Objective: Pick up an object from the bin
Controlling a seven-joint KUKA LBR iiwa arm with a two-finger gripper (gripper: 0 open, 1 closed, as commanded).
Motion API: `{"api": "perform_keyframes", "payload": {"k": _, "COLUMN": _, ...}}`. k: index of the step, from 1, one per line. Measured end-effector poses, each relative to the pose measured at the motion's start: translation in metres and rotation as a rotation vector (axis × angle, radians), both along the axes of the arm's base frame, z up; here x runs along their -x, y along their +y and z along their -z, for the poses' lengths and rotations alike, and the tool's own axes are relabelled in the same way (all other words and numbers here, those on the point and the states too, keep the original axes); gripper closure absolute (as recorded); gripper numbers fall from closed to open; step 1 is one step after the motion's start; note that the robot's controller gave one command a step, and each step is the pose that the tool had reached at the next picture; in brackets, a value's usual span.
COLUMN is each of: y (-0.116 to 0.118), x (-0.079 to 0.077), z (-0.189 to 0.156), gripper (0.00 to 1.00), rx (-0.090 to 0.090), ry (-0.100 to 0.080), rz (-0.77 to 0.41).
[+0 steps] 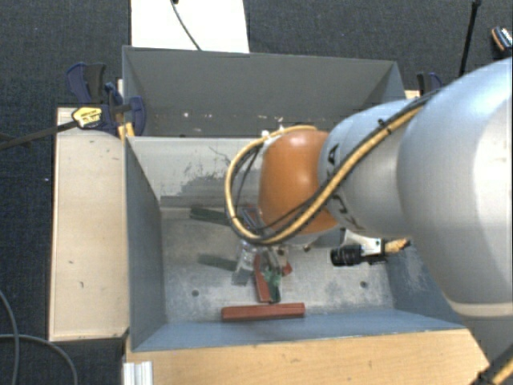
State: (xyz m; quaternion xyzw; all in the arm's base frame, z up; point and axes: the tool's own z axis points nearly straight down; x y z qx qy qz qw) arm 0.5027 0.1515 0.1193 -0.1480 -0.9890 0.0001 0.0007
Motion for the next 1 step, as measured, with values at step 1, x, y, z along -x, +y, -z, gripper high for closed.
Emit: {"api": "perform_keyframes", "payload": {"k": 1, "y": -0.0003, "x": 0.0006, "z": -0.0176, "gripper": 1.0, "rx": 0.001, "ry": 0.002, "rz": -0.002}}
